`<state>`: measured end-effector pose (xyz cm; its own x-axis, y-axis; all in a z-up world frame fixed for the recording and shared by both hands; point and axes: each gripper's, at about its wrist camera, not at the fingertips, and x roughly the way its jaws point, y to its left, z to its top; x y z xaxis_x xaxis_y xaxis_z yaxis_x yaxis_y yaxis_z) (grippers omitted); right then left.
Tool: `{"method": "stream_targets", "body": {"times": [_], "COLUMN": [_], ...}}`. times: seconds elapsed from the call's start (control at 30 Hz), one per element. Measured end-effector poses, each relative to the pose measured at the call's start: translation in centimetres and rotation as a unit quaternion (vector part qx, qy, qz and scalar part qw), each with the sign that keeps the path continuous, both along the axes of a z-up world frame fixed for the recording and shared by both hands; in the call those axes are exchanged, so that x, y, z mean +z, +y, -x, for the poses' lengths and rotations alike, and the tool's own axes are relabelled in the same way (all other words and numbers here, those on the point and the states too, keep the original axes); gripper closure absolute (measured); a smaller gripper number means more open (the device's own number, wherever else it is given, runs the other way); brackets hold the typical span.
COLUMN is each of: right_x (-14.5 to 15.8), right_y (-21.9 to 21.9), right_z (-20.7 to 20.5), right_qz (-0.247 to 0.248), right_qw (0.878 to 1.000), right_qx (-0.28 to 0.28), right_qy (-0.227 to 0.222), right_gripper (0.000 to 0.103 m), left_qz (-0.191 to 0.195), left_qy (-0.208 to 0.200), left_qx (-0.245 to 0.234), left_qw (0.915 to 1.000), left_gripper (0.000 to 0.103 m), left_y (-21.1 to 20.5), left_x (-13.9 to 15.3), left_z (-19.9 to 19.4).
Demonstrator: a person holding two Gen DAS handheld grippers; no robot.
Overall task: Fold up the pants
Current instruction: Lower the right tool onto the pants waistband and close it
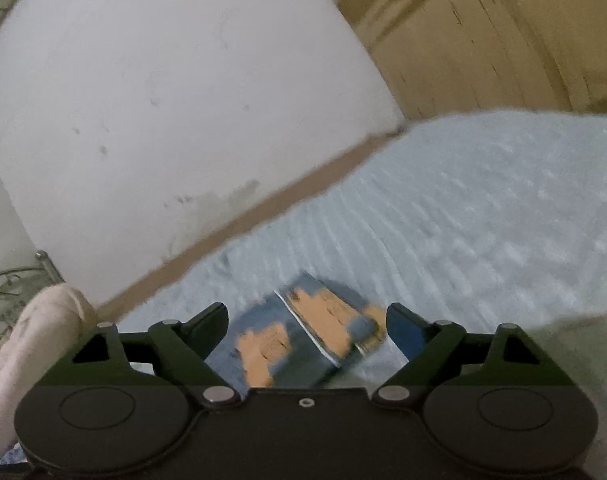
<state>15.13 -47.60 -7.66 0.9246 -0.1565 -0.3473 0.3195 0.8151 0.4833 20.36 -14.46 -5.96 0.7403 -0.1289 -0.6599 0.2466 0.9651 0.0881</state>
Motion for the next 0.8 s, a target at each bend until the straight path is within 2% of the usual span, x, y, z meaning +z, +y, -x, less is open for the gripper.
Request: {"method": "stream_targets", "body": {"times": [0.07,0.13,0.27,0.6,0.8], "right_x": [0.3,0.2,-0.4,-0.8,0.0], "right_y": [0.0,-0.1,-0.7,0.2,0.8], "right_z": [-0.8,-1.8,-1.9,-0.9,-1.3], "right_qz": [0.014,0.02,0.006,0.0,0.019], "right_qw": [0.999,0.998,0.996,0.996,0.996], "right_qx": [0.016,0.013,-0.016,-0.01,0.007], "right_qy": [0.027,0.066,0.083,0.093,0.089], "right_gripper": [0.033,0.038,0.053,0.057,0.062], "left_qz": [0.003,0.005,0.003,0.004,0.005], "left_qy": [0.0,-0.003,-0.002,0.001,0.002], "left_qx": [-0.001,-0.001,-0.005,-0.005,-0.004], "left_qw": [1.0,1.0,1.0,1.0,1.0], "left_gripper": [0.001,0.001,0.001,0.001,0.001], "left_y": [0.0,0.0,-0.2,-0.3,-0.3], "left_x": [0.1,0.2,0.1,-0.1,-0.1], "left_z": [0.3,0.5,0.7,0.9,1.0]}}
